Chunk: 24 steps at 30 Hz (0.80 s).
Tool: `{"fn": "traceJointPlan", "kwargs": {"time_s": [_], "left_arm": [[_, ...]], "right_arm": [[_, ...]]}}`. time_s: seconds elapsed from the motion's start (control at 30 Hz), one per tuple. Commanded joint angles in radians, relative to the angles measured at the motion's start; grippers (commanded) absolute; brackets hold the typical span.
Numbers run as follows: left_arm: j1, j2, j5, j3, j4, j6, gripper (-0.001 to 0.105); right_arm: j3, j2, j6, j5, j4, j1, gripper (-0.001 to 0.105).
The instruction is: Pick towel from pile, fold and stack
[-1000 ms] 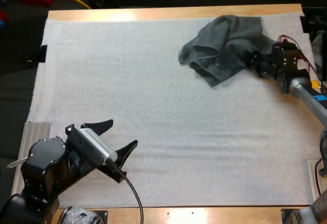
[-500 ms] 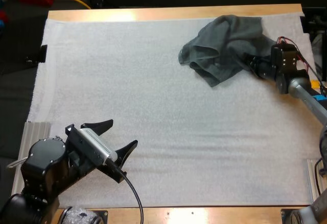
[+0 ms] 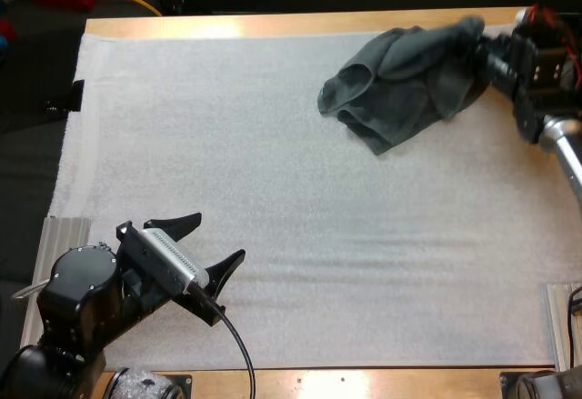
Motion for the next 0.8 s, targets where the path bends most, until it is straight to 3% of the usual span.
{"fn": "traceJointPlan", "kwargs": {"time_s": [0.0,0.4,0.77], "left_arm": [[-0.002,0.0,0.004,-0.008,-0.014,-0.009,0.069],[-0.002,0.0,0.004,-0.008,-0.014,-0.009,0.069],[-0.002,0.0,0.004,-0.008,-0.014,-0.009,0.069]], "right_arm": [[-0.037,-0.014,-0.014,-0.007,0.024,-0.003,0.002],[-0.267,-0.016,-0.025,-0.046,0.202,-0.003,0.002],[-0.292,-0.104,-0.066,-0.081,0.314,0.047,0.002]]}}
